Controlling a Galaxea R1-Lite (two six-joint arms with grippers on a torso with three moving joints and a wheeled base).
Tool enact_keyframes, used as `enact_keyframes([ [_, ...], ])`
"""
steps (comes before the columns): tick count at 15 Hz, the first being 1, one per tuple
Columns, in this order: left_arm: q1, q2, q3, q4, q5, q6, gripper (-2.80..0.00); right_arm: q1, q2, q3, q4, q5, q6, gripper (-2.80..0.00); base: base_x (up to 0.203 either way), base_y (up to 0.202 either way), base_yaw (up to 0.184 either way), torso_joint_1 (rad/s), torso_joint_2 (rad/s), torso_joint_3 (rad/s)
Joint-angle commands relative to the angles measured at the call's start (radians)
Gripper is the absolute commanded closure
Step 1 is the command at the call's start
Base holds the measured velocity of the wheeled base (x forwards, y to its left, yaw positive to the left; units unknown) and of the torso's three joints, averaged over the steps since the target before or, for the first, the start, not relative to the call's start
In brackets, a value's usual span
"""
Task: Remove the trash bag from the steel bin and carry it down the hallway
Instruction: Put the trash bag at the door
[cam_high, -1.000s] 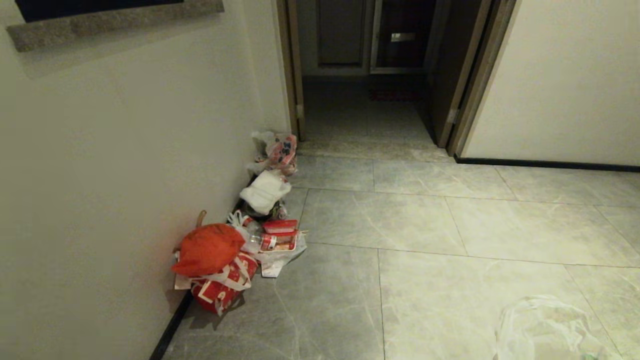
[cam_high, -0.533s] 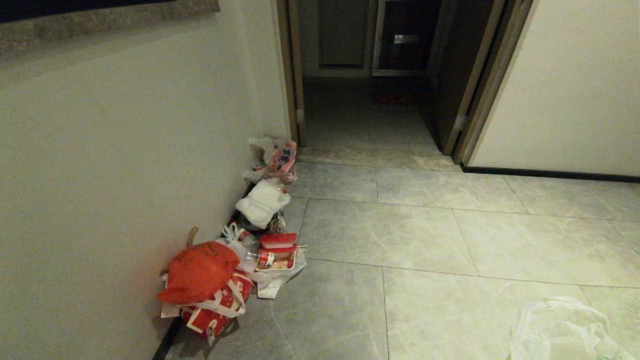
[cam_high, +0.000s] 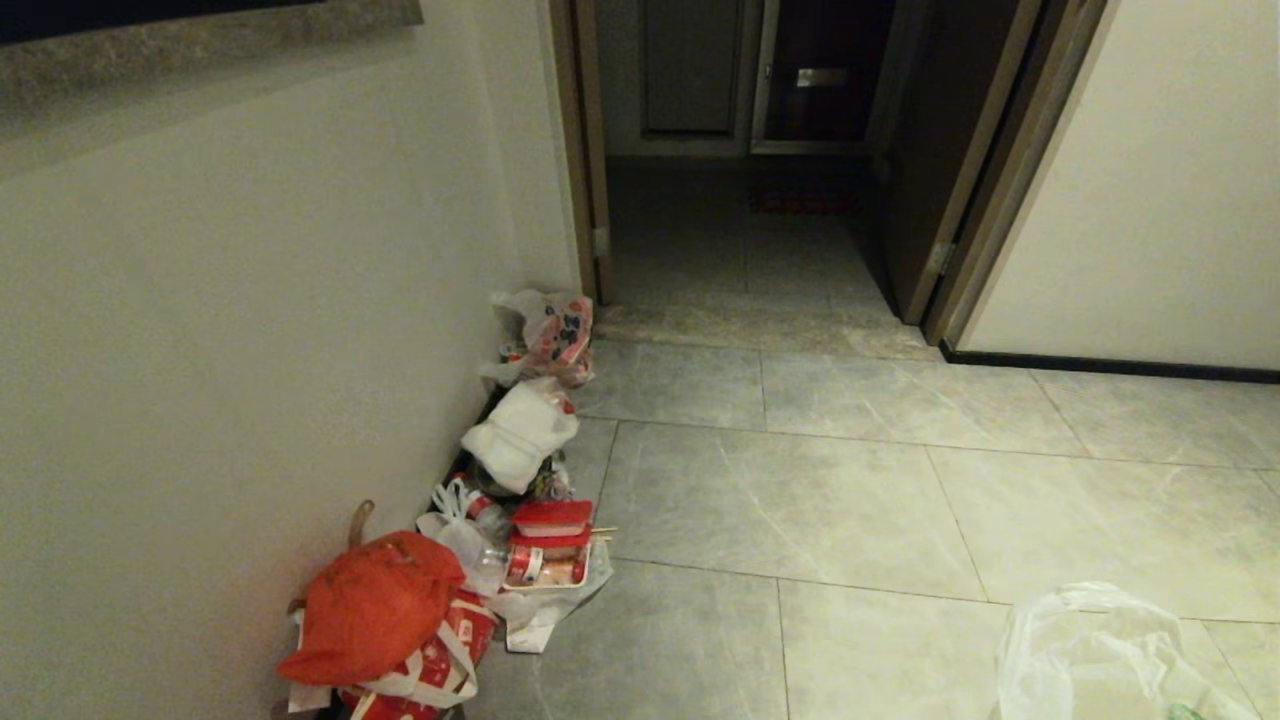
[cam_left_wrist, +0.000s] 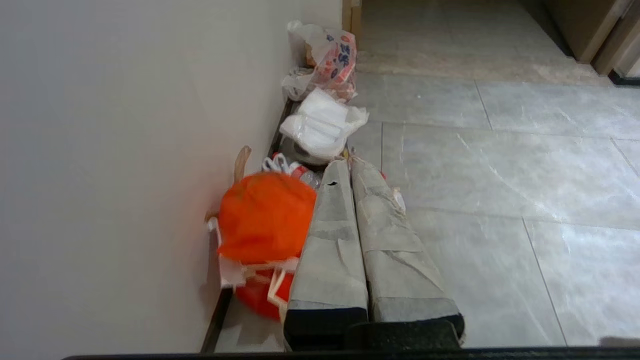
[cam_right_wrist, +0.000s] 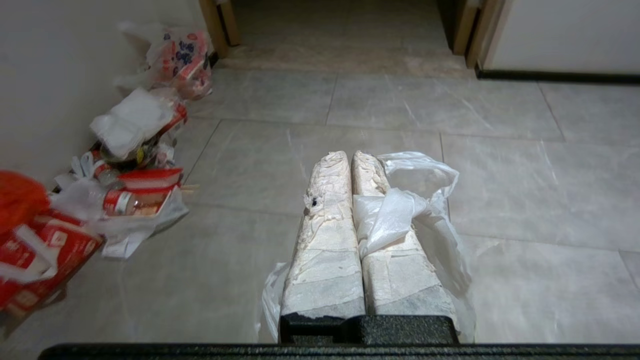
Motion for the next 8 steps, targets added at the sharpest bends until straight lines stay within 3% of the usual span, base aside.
enact_keyframes([
  [1, 0.001, 0.0, 0.002, -0.001, 0.0, 0.0, 0.0, 0.001, 0.0, 0.003, 0.0, -0.001, 0.001, 0.0, 0.196, 0.0, 0.002, 0.0, 0.0, 0.0],
  [8, 0.001, 0.0, 0.002, -0.001, 0.0, 0.0, 0.0, 0.001, 0.0, 0.003, 0.0, -0.001, 0.001, 0.0, 0.193, 0.0, 0.001, 0.002, 0.0, 0.003],
])
